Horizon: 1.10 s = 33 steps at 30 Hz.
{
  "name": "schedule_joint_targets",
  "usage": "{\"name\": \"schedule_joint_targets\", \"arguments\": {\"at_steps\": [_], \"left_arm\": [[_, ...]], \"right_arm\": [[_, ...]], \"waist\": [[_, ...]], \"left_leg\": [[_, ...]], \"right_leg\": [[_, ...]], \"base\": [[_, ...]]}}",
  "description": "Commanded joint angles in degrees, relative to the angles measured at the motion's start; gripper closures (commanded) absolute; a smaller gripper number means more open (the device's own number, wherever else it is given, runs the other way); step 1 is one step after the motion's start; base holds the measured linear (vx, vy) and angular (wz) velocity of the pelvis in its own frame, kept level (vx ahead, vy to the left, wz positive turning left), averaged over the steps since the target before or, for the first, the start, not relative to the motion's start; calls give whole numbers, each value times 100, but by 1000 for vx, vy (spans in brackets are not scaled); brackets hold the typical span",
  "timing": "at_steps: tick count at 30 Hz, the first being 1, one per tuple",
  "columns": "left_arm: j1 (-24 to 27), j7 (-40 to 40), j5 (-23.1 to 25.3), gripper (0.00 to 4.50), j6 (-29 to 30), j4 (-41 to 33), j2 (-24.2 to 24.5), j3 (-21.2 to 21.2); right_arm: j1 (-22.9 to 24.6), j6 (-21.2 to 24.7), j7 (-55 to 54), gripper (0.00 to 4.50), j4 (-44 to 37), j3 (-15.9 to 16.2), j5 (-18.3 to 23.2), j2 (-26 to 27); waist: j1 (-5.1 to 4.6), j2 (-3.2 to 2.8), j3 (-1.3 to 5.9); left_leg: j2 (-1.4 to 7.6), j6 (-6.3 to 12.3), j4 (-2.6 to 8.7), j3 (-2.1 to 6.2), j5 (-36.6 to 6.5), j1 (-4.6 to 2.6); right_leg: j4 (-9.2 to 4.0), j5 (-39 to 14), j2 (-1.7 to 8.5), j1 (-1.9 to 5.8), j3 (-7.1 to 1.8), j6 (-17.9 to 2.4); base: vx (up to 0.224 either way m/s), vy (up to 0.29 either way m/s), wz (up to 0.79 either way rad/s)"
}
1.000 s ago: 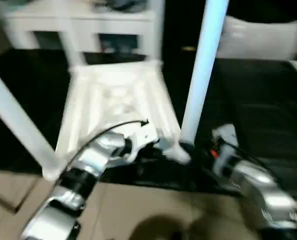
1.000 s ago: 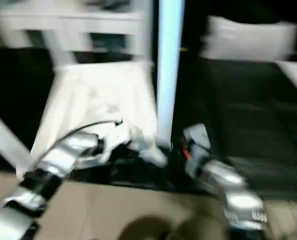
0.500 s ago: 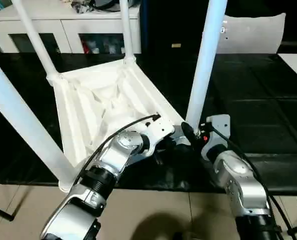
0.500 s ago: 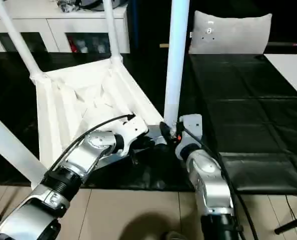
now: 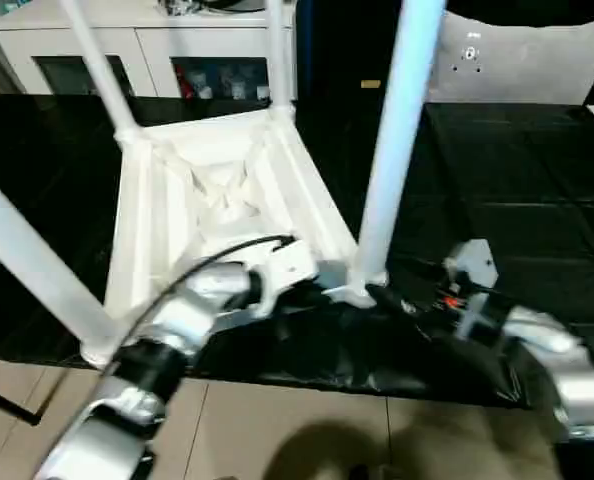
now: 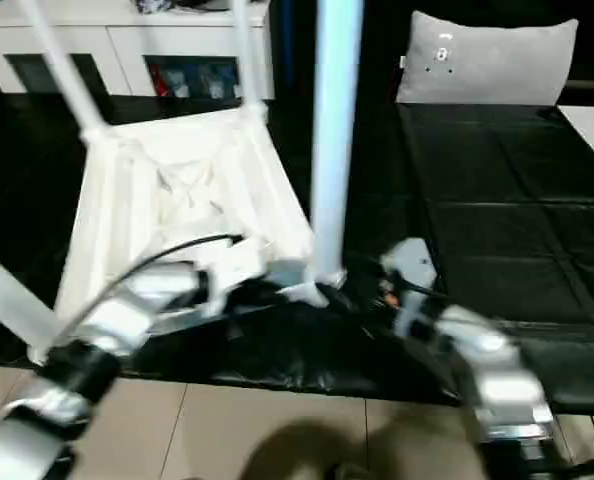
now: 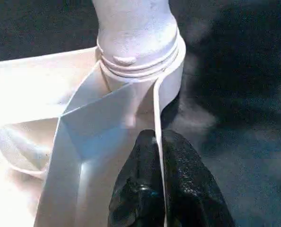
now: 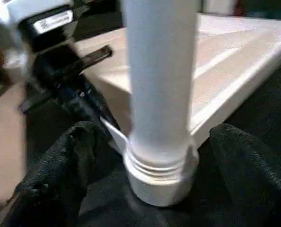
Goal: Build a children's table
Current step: Rotate leg to tighten
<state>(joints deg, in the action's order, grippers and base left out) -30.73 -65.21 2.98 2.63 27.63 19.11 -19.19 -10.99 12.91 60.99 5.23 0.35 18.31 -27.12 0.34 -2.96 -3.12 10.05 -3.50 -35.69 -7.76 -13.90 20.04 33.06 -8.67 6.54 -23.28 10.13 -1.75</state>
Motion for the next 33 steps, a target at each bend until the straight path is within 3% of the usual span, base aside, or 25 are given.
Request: {"name": "schedule_joint_targets", "arguments": {"at_steps": [1,2,4,6,8,11,12,19,20,21,25,33], "left_arm": [[84,-421,34,450,-155,-118,166,-224],[94,-558,35,450,-258,-128,281,-248],[105,-767,20,450,-391,-139,434,-279],[147,-1089,-63,450,-431,-242,593,-331],[158,-1178,-83,450,-438,-273,636,-353],[152,-1305,-97,450,-463,-316,689,-409],[151,-1334,-98,450,-469,-331,697,-423],[169,-1514,-178,450,-487,-447,728,-470],[153,-1518,-180,450,-482,-430,718,-478],[144,-1510,-168,450,-492,-412,710,-483],[122,-1491,-164,450,-498,-384,702,-504],[29,-1319,-158,450,-296,-251,559,-464]], "right_arm": [[-191,-4,384,17,55,162,94,-71],[-293,44,593,17,141,250,117,-123],[-450,130,878,17,281,392,118,-187],[-671,101,1245,32,508,573,118,-164],[-742,81,1350,51,594,620,123,-147],[-920,48,1630,70,802,829,57,-150],[-967,49,1702,86,852,899,26,-149],[-1216,-11,1965,150,1202,1107,-16,-26],[-1261,-33,1989,150,1281,1132,-28,1],[-1291,-49,2011,163,1336,1154,-30,9],[-1342,-60,2070,196,1430,1180,-33,30],[-1204,194,1928,252,1250,1176,103,175]], "waist": [[62,201,388],[88,193,385],[105,187,392],[155,271,401],[197,240,418],[240,322,434],[251,329,446],[323,387,428],[337,343,426],[328,369,426],[340,373,433],[345,328,430]], "left_leg": [[290,813,431,38,-423,140],[300,758,442,33,-517,98],[315,704,454,38,-539,93],[347,667,458,13,-426,69],[359,641,457,7,-330,50],[370,668,450,-11,-144,33],[364,683,445,-4,-50,69],[361,545,448,-44,-130,48],[362,524,449,-43,-151,40],[363,498,449,-47,-186,43],[355,449,449,-46,-205,44],[356,403,454,-43,-263,47]], "right_leg": [[-419,-2041,358,421,-402,-626],[-429,-2125,355,399,-413,-649],[-404,-2090,357,407,-423,-706],[-369,-1800,359,388,-460,-808],[-309,-1558,365,378,-478,-962],[-244,-1199,367,375,-510,-1133],[-200,-1112,374,405,-508,-1183],[-225,-1273,376,393,-537,-1188],[-226,-1292,377,387,-537,-1190],[-235,-1308,369,386,-539,-1177],[-231,-1340,365,397,-543,-1157],[-241,-1335,349,403,-537,-1166]], "base": [[0,0,0],[0,0,0],[0,0,0],[0,0,0],[0,0,0],[0,0,0],[0,0,0],[0,0,0],[0,0,0],[0,0,0],[0,0,0],[0,0,0]]}}
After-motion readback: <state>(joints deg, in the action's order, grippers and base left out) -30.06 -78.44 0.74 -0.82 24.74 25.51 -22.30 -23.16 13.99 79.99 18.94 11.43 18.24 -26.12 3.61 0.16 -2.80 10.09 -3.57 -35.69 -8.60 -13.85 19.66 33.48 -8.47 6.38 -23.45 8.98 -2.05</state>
